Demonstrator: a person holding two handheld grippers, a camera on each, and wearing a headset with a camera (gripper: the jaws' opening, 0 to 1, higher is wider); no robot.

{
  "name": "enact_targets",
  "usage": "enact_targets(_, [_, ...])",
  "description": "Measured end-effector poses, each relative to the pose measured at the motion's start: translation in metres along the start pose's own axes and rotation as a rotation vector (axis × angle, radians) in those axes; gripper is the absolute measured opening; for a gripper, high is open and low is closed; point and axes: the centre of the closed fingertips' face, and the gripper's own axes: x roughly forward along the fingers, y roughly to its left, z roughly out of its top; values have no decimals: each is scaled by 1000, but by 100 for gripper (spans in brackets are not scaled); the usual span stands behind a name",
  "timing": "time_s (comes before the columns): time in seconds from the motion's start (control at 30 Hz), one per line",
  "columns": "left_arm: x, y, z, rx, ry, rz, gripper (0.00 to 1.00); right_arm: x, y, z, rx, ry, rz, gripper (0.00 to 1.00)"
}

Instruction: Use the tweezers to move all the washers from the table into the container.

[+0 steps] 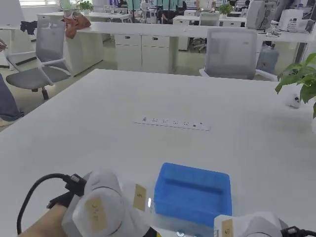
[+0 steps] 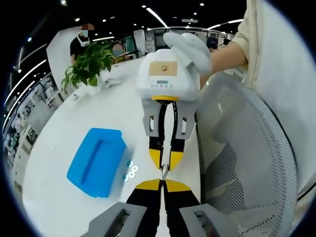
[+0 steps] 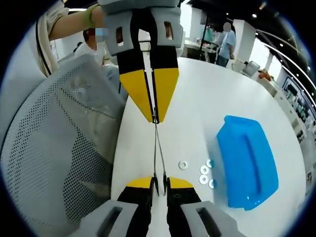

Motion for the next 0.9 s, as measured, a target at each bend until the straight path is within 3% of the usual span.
enact_targets(0.27, [0, -4, 16, 34, -3, 3, 0, 6, 1, 10, 11, -40, 21, 6])
enact_targets(0.47, [2, -5, 26, 31, -35, -1, 0, 9, 2, 16, 17, -79, 40, 6])
enact_targets(0.67, [-2, 4, 24, -15, -69, 0, 0, 11, -2, 22, 15, -96, 46, 4])
enact_targets(0.9, [-12, 23, 22, -30, -75, 12, 0, 11, -20, 35, 35, -115, 37, 4])
